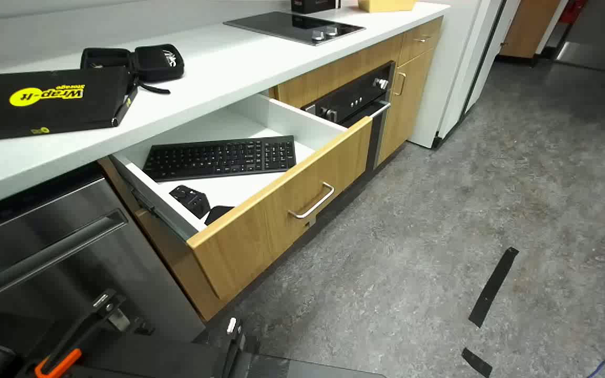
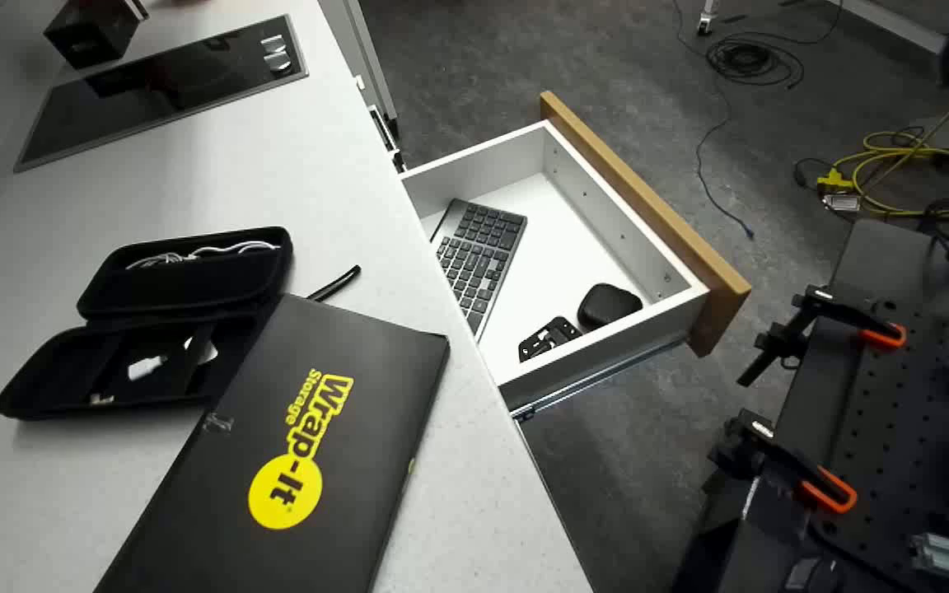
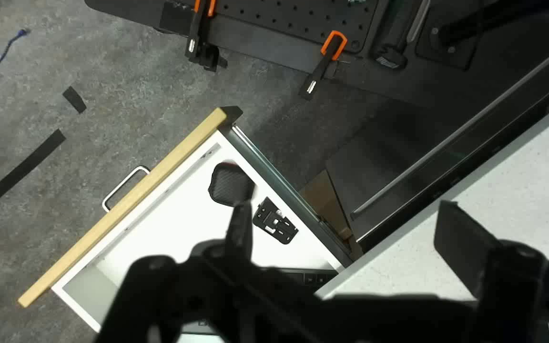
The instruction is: Close the open drawer
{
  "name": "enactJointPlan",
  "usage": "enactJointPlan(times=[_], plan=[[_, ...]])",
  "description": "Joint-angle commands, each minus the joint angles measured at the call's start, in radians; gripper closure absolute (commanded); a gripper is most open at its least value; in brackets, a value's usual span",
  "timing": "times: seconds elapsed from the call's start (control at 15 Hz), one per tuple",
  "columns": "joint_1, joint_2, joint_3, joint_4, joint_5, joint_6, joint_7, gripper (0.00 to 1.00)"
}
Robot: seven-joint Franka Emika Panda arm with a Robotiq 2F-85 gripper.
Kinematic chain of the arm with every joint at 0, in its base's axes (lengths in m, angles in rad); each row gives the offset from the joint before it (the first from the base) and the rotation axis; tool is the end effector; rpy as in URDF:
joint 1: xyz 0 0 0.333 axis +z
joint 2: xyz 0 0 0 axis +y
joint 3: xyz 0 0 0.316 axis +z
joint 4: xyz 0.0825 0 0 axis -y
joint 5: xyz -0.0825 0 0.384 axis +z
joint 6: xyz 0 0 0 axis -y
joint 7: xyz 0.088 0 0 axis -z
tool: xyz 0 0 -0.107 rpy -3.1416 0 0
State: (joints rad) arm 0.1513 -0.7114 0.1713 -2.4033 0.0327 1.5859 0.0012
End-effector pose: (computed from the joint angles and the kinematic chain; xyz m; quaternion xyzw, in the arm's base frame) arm 0.3048 0.1162 0.5420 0.9884 0.1351 -0.0503 0.0469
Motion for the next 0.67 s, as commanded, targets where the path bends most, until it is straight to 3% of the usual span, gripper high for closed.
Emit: enactJointPlan(times=[0.0,0.27,0.6], plan=[[0.006,0.004,-0.004,0.002,-0.003,-0.002,0.004,0.0],[-0.029,0.048,-0.025,-0.004,-0.029,0.045,0.012,0.0],[-0.182,0.156,-0.138,-0.097,-0.183,0.238,0.041,0.0]])
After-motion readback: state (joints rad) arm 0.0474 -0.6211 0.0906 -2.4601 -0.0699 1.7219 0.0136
